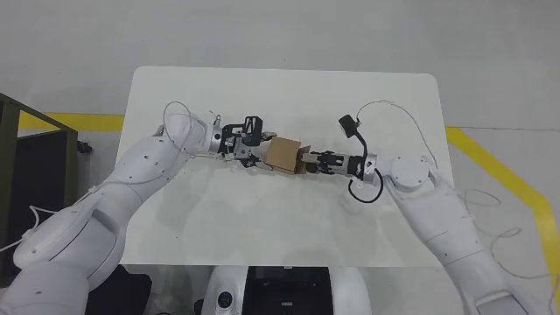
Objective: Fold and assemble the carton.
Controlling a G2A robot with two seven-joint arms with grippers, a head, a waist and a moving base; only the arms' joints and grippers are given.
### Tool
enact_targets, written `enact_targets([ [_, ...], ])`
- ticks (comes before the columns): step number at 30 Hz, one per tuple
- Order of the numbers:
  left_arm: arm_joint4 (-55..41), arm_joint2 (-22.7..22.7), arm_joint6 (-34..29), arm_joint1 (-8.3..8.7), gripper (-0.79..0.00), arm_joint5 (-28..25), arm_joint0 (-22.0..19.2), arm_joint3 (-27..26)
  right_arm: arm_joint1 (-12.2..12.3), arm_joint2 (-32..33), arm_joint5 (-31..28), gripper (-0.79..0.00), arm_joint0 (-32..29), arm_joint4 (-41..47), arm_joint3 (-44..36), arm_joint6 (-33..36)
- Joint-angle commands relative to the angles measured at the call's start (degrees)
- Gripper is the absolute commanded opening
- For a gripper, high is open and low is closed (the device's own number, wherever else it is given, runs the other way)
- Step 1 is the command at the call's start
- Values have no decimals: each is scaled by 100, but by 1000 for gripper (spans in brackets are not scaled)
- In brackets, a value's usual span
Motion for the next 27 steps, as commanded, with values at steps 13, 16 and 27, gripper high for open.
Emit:
enact_targets([
  [13, -9, -18, -21, -4, -259, 20, 11, 27, -97, -65, -659, -656, 202, 932, 801, 546],
  [16, -7, -21, -23, -4, -265, 18, 13, 30, -131, -127, -666, -690, 284, 1017, 960, 580],
  [27, 1, -31, -22, -3, -277, 14, 17, 24, -223, -269, -653, -763, 496, 1078, 1420, 499],
])
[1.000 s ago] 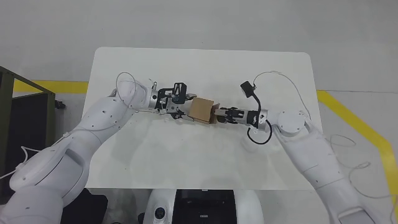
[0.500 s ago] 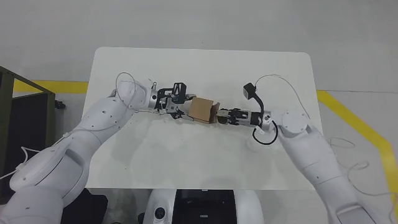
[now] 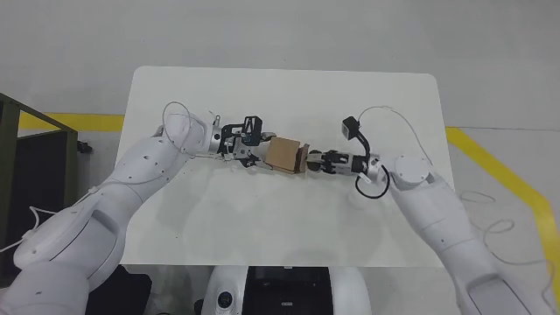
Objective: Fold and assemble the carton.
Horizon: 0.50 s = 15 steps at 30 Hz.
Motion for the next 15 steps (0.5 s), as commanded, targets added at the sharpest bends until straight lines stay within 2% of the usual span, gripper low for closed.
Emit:
enact_targets([
  [1, 3, -2, 2, 1, -277, -2, 1, -1, 0, -3, 18, -767, 3, -64, 3, -64],
  [8, 13, -11, 3, 5, -286, 13, 8, -18, 88, 186, 128, -767, -158, -391, -178, -343],
  [15, 22, -16, 16, 10, -299, 0, 18, -28, 136, 264, 342, -760, -277, -405, -395, -173],
])
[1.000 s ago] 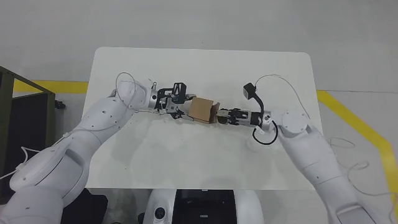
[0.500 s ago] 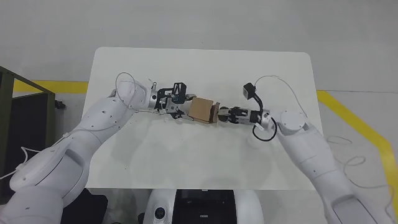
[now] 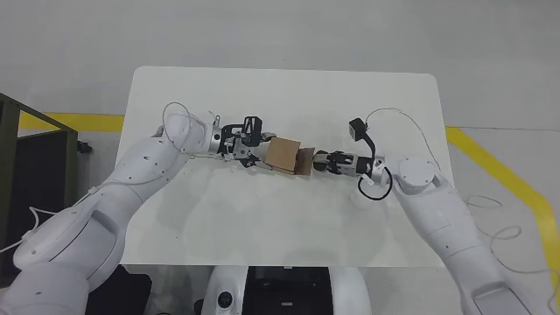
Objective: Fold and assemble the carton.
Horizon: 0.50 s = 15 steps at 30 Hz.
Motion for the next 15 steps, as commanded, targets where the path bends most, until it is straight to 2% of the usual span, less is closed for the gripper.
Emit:
enact_targets([
  [1, 4, -4, -3, 1, -299, 10, 0, -3, -10, -31, 47, -760, 21, 1, -2, 28],
  [15, -1, -34, -26, 17, -299, 9, 27, -30, -25, -47, -81, -727, 30, 29, 14, 73],
])
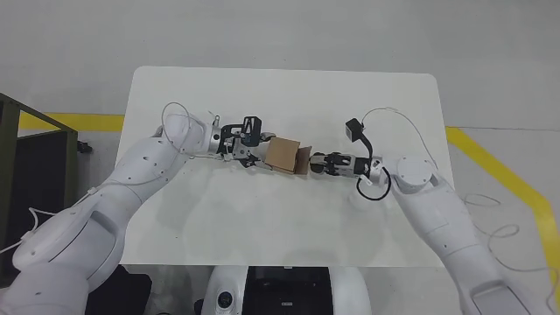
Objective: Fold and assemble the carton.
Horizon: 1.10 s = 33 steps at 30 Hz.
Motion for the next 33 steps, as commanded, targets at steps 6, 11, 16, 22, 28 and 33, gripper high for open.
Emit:
enact_targets([
  [6, -10, -9, -19, 0, -286, -6, 4, -13, 4, -4, 25, -714, -15, -59, -102, -11],
  [11, -6, -12, -34, 0, -283, -16, 3, -20, -1, -20, 17, -705, 0, -83, -140, -9],
  [16, -10, -12, -32, -2, -277, -32, 2, -25, -1, -21, 18, -696, -3, -106, -172, -12],
  [22, -7, -11, -32, -5, -274, -33, 1, -15, -7, -39, 26, -683, 10, -119, -186, -3],
  [28, -4, -12, -35, -10, -265, -13, -2, -2, -30, -114, 93, -656, 70, -173, -180, -6],
  [33, 12, -6, -30, -13, -265, -20, -8, 5, -47, -162, 161, -650, 122, -237, -162, -51],
])
